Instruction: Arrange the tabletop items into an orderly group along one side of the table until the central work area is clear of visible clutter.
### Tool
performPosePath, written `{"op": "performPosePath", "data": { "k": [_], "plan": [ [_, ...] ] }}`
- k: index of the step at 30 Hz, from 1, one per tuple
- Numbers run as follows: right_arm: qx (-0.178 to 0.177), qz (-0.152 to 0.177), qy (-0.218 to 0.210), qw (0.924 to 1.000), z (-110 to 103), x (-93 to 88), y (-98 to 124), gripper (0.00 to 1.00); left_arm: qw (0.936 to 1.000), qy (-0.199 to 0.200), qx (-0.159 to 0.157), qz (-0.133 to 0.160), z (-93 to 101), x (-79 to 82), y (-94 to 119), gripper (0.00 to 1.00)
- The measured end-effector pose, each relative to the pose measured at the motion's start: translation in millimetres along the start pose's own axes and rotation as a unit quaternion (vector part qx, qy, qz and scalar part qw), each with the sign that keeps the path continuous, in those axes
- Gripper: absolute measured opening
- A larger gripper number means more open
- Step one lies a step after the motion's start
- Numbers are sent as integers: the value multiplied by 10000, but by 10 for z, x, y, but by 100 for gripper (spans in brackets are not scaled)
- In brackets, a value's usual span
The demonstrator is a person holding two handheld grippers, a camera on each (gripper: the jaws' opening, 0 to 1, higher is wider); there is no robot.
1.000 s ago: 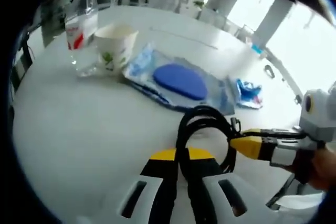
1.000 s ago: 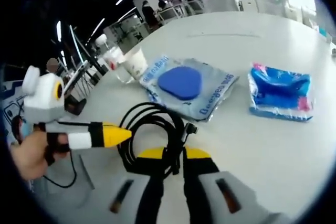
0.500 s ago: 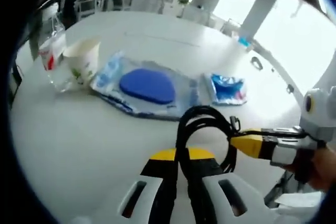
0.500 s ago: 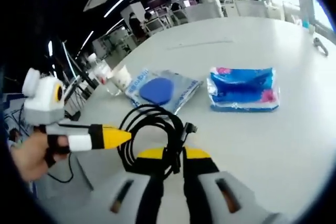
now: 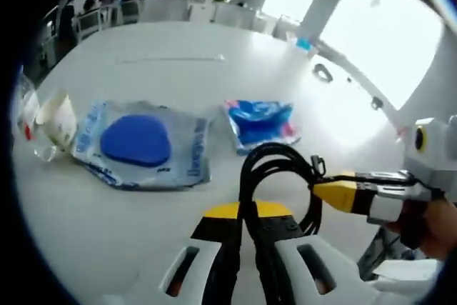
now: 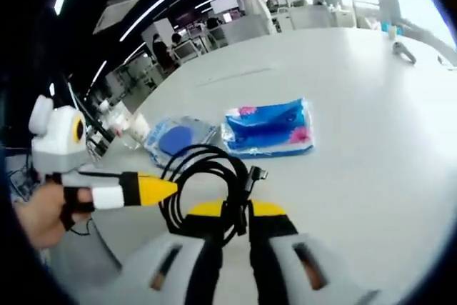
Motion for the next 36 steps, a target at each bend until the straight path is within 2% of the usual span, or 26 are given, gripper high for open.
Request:
{"op": "performPosePath", "data": {
  "k": [8, 19, 30, 36],
  "plan": [
    [-147, 20, -121, 9998, 149, -17, 69, 9, 9999, -49, -108, -44, 138, -12, -89, 0],
    [-86, -1, -107, 9999, 160, -8, 32, 9, 10000, 57, -47, -60, 105, -55, -115, 0],
    [-63, -77, -227, 9997, 207, -75, -26, 9, 9999, -67, 22, -128, 95, -64, -199, 1],
    [-5, -163, -131, 9998, 225, -110, -82, 9, 9997, -97, 51, -213, 52, -121, -256, 2]
  ]
}}
Point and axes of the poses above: the point that each gripper's makers call its tool centre point, and the gripper's own axes: y roughly backward along the fingers, z roughly to its right, x roughly out of its top, the point moved 5 cm from there along y, roughly backward along the fingers, and after that the axes turned 12 degrees about y, right-handed, at the moved point
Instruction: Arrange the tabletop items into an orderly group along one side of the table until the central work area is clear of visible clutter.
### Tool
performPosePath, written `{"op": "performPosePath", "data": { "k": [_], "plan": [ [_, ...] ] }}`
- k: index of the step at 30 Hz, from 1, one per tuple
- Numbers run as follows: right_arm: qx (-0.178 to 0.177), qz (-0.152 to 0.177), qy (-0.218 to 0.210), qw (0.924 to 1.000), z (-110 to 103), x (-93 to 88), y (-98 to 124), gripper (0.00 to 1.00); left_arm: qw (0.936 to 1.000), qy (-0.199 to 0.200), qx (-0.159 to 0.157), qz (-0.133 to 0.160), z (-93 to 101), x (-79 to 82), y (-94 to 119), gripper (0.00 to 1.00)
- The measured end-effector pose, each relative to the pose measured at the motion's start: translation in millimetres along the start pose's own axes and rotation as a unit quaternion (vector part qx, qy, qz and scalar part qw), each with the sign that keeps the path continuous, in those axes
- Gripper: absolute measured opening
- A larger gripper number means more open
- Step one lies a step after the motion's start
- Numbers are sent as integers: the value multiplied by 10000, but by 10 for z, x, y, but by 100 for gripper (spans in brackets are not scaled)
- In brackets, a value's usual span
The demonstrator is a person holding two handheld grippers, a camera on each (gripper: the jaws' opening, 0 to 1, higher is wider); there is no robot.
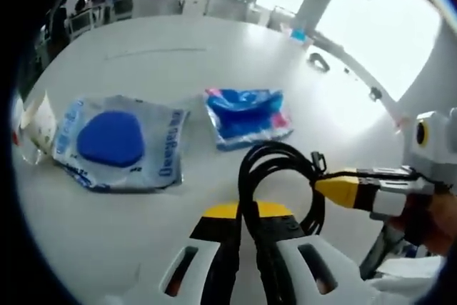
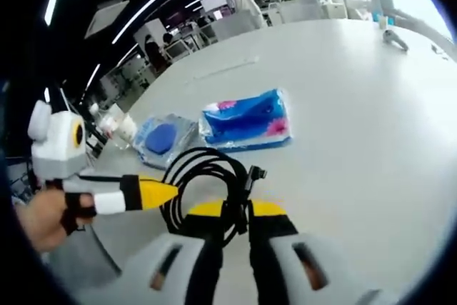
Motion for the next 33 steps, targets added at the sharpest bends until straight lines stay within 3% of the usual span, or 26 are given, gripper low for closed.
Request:
{"op": "performPosePath", "data": {
  "k": [20, 23, 28, 33],
  "plan": [
    [239, -228, 83, 9994, 98, -146, -166, 10, 9997, -171, 76, -141, -85, -46, -158, 5],
    [261, -181, -7, 9995, 108, -176, -169, 10, 9994, -299, 79, -139, -82, -47, -177, 5],
    [398, -75, -183, 9990, 120, -196, -172, 10, 9999, -144, 15, -29, -109, -72, -179, 6],
    [416, -20, -80, 9991, 106, -196, -172, 10, 9997, -244, 39, -5, -88, -71, -172, 5]
  ]
}}
Point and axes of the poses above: the point that each gripper's makers call its tool centre point, and the gripper's own axes: y roughly backward along the fingers, z roughly to its right, x roughly out of its top, the point moved 5 cm from there along y, roughly backward along the fingers, and after that the axes turned 12 degrees about y, right-handed, at the moved point
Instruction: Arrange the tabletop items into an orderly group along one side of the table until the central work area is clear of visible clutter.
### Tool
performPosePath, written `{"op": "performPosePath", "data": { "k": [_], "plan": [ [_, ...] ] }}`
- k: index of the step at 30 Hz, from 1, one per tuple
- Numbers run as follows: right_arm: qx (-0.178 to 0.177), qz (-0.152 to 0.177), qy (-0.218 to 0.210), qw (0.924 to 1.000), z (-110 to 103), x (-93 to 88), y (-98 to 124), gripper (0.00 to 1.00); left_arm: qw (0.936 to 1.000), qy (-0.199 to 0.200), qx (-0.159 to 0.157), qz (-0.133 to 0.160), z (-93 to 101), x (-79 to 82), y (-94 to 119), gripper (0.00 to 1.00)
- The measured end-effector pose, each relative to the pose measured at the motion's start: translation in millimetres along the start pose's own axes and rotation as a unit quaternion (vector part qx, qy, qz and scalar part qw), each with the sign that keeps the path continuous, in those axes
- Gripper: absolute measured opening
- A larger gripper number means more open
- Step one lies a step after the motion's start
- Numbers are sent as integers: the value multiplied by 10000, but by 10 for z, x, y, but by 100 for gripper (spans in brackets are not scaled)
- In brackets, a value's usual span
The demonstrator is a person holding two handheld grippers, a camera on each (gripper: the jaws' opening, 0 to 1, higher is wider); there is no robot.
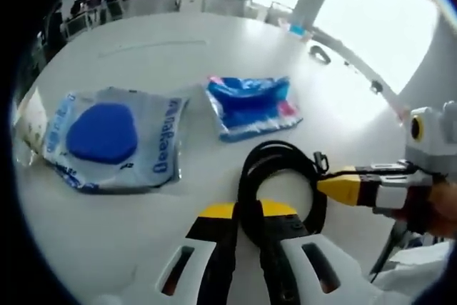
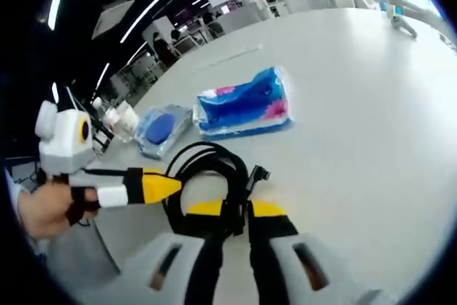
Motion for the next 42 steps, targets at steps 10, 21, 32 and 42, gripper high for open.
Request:
{"op": "performPosePath", "data": {
  "k": [10, 21, 32, 42],
  "plan": [
    [-25, 50, 33, 10000, 0, 0, 1, 9, 9998, 180, 6, 39, -6, -7, 1, 5],
    [122, 327, 391, 9986, -4, 58, 57, 31, 9993, -208, 167, 278, -16, 37, 32, 20],
    [-240, 599, 881, 9940, 34, 174, 259, 65, 9960, -298, 49, 837, 100, 173, 190, 79],
    [-376, 523, 832, 9944, 9, 146, 322, 64, 9948, -268, 66, 984, 77, 188, 327, 80]
  ]
}}
Point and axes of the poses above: the point that each gripper's makers call its tool centre point, and the gripper's own axes: y roughly backward along the fingers, z roughly to its right, x roughly out of its top, the point moved 5 cm from there along y, roughly backward along the fingers, and after that the axes turned 12 degrees about y, right-handed, at the moved point
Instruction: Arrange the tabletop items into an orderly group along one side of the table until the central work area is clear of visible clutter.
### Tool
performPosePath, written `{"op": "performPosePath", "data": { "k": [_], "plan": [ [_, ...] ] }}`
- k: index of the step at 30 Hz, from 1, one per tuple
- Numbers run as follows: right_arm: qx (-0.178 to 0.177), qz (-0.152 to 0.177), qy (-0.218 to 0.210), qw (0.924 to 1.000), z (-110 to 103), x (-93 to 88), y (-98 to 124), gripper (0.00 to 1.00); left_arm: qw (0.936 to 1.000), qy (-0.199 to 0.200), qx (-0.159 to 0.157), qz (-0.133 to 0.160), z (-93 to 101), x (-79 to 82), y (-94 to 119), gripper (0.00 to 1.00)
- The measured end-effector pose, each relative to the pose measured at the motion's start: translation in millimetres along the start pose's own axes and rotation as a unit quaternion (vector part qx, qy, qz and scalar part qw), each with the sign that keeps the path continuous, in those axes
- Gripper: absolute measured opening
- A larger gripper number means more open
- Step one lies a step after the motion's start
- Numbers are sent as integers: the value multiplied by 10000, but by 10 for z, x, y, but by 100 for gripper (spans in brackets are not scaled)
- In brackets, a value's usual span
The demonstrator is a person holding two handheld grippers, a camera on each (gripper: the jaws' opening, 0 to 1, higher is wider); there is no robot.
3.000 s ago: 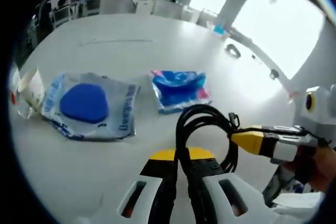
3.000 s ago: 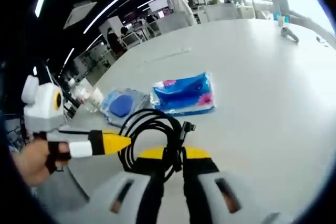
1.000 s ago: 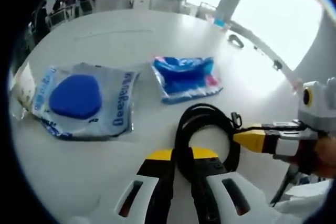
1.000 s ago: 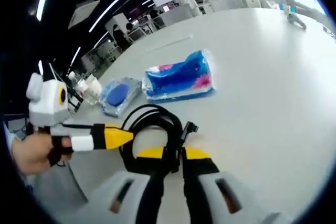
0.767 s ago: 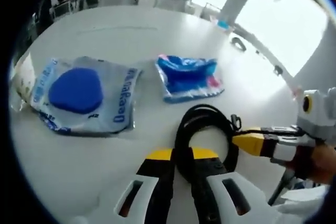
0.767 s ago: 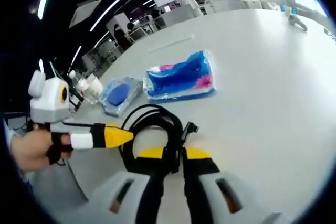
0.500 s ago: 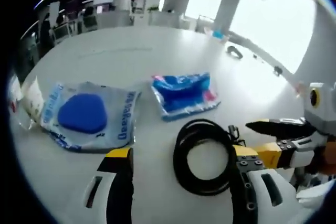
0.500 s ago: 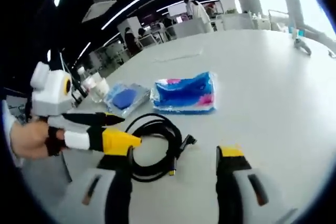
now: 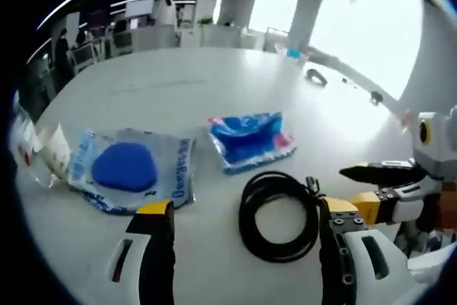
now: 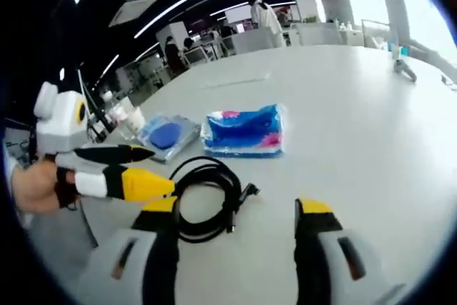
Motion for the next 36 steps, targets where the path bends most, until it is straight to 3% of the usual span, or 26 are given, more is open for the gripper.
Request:
{"op": "performPosePath", "data": {
  "k": [11, 36],
  "plan": [
    [-91, 57, 52, 9999, -31, 57, -4, 63, 9997, 102, 166, 138, -296, 46, 236, 80],
    [-201, 49, 174, 9996, -339, 302, -273, 57, 9943, 522, 759, 538, -1344, 193, 888, 79]
  ]
}}
Point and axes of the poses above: the point that each gripper's makers call its tool centre point, and the gripper's own axes: y roughly backward along the fingers, z roughly to its right, x roughly out of its top, the point moved 5 cm from there along y, roughly backward along the fingers, and after that the axes turned 12 degrees about y, right-handed, at the moved point
